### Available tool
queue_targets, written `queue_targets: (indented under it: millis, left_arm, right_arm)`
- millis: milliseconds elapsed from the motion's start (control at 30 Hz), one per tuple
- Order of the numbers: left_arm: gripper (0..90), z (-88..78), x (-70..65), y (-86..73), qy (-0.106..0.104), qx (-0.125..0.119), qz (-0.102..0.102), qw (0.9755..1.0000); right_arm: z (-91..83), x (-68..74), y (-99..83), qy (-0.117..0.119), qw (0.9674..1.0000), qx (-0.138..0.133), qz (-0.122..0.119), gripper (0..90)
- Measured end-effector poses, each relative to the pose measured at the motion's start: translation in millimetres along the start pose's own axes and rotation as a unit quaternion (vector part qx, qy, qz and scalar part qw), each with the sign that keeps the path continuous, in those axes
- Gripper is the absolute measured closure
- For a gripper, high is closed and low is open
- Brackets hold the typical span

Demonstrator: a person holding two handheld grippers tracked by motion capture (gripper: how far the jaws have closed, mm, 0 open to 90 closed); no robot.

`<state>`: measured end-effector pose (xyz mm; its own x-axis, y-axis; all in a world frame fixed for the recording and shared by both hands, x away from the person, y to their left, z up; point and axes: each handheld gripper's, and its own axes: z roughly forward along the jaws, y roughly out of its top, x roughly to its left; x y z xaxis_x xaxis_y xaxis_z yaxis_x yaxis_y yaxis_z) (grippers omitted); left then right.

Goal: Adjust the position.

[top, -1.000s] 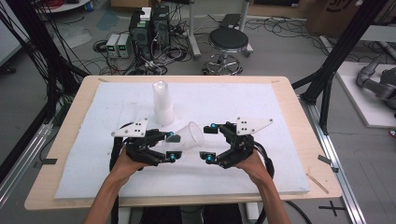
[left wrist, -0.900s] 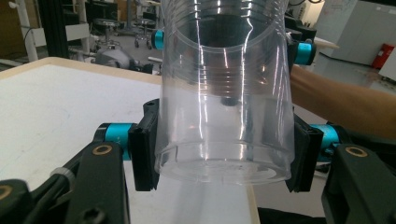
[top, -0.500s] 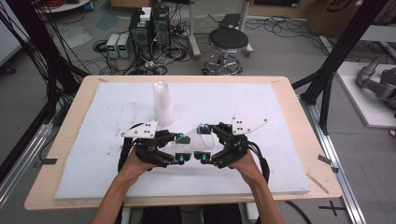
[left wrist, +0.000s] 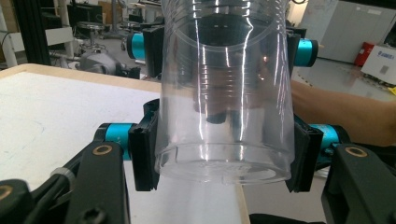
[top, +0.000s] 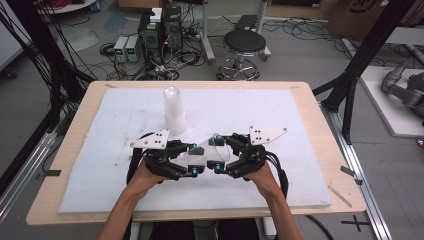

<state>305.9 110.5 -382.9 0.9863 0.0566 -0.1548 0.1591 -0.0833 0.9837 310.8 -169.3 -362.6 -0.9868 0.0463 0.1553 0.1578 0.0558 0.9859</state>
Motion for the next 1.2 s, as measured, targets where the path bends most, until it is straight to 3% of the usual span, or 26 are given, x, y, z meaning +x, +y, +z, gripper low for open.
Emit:
queue_targets:
  millis: [300,333,367,433,600,1000,1067,1100,1200]
  left_arm:
    - [40.8,0.0,0.0,-0.1,0.002,0.005,0.004,1.0]
    - [34.2,0.7,-0.2,0.2,0.015,0.008,0.002,0.9999]
    - [20.5,1.2,0.1,0.8,0.035,0.017,0.002,0.9992]
    - [5.9,-0.8,-0.4,0.7,0.083,0.033,0.014,0.9959]
    - [5.9,-13.7,-3.8,-0.4,0.117,0.046,0.024,0.9918]
    - [5.8,-33.0,-5.0,-8.5,0.142,0.058,0.013,0.9881]
    - [5.9,-36.5,-5.6,-11.1,0.161,0.06,0.01,0.9851]
    - [5.9,-39.6,-5.8,-13.0,0.176,0.062,0.007,0.9824]
    - [5.9,-53.8,-8.2,-22.4,0.227,0.061,-0.003,0.9719]
  right_arm:
    - [0.0,-0.4,-0.6,0.002,1.0,0.0,-0.001,30.2]
    - [0.1,-0.5,-0.6,0.0,1.0,0.0,-0.003,30.1]
    - [-0.4,-0.2,-0.6,-0.003,1.0,0.0,0.0,30.2]
    - [-2.2,-0.8,-0.1,-0.004,1.0,-0.003,-0.001,30.5]
    - [-10.8,-3.9,1.2,-0.022,0.9998,-0.001,0.003,32.9]
    - [-19.3,-8.1,2.3,-0.039,0.9992,0.002,0.008,32.9]
    - [-19.9,-8.4,2.8,-0.045,0.9989,0.006,0.009,32.9]
    - [-20.5,-8.9,3.5,-0.048,0.9987,0.009,0.01,32.9]
    - [-22.3,-10.7,7.1,-0.065,0.9976,0.022,0.01,32.9]
